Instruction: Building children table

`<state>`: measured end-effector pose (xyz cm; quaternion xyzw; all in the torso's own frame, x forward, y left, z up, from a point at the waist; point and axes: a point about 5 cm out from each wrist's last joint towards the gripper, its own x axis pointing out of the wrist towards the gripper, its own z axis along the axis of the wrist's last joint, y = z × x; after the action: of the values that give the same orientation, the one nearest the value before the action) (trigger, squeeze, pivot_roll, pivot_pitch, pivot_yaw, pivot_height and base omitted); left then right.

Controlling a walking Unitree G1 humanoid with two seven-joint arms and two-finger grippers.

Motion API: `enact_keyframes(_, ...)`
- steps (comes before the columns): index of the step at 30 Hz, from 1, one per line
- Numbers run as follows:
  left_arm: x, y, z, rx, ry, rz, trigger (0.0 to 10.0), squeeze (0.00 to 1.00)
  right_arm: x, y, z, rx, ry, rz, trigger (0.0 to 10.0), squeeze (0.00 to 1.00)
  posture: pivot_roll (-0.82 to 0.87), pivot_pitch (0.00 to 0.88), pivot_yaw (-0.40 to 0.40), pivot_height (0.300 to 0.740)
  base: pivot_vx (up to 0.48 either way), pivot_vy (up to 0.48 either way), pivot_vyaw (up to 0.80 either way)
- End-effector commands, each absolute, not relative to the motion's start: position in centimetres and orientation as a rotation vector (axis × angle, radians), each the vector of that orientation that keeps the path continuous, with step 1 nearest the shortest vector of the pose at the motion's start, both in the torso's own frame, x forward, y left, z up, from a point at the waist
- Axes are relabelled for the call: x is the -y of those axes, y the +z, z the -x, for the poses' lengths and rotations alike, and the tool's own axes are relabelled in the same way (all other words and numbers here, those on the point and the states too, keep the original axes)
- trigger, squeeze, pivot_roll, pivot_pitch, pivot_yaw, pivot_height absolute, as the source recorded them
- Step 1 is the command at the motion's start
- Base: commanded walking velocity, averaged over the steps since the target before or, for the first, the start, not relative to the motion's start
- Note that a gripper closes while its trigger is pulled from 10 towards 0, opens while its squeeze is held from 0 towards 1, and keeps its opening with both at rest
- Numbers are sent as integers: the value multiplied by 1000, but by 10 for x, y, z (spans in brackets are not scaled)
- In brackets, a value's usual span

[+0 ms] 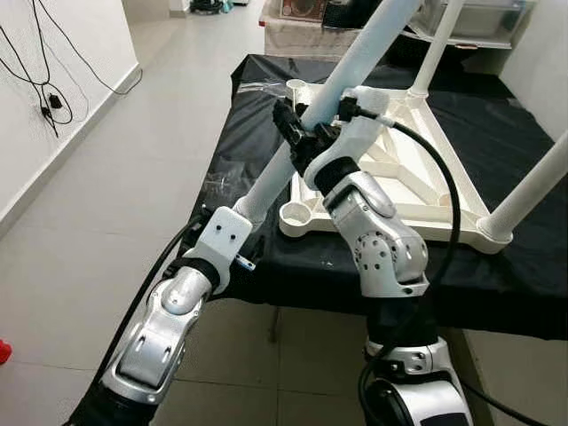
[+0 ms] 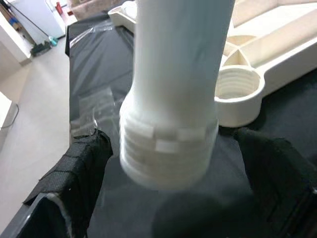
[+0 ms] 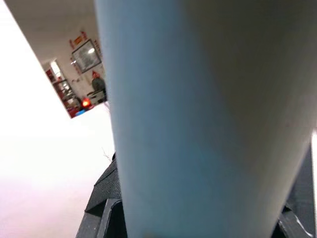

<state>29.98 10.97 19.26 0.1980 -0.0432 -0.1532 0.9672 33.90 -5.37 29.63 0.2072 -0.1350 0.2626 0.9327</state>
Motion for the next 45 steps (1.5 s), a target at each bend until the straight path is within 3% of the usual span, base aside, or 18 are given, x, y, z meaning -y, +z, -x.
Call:
enact_keyframes(1,-110,188,-301,74,-318,-416,10000,0,54,297,-334,284,558,-438,10000,0,68,140,-68,740,0,0,0)
enact_keyframes(29,-104,181,-309,76,-366,-417,10000,0,53,294,-322,243,600,-443,10000,0,54,155,-64,740,0,0,0)
enact_keyframes(30,-103,181,-309,75,-367,-416,9333,0,53,294,-322,242,600,-444,10000,0,54,155,-64,740,0,0,0)
enact_keyframes(31,-103,181,-309,75,-368,-415,9333,0,53,294,-322,241,600,-444,10000,0,54,155,-64,740,0,0,0)
enact_keyframes(32,-102,180,-309,75,-373,-414,4275,0,52,294,-321,241,603,-443,10000,0,52,157,-62,740,0,0,0)
enact_keyframes(33,-102,180,-309,75,-374,-413,2980,0,52,294,-321,241,604,-443,10000,0,52,157,-62,740,0,0,0)
enact_keyframes(34,-102,180,-309,75,-374,-413,2980,0,52,294,-321,241,604,-443,10000,0,52,157,-62,740,0,0,0)
enact_keyframes(35,-101,180,-310,77,-376,-413,0,0,52,295,-321,241,606,-444,10000,0,51,157,-62,740,0,0,0)
enact_keyframes(45,-104,177,-309,80,-376,-413,0,0,50,296,-316,238,626,-448,10000,0,48,150,-59,740,0,0,0)
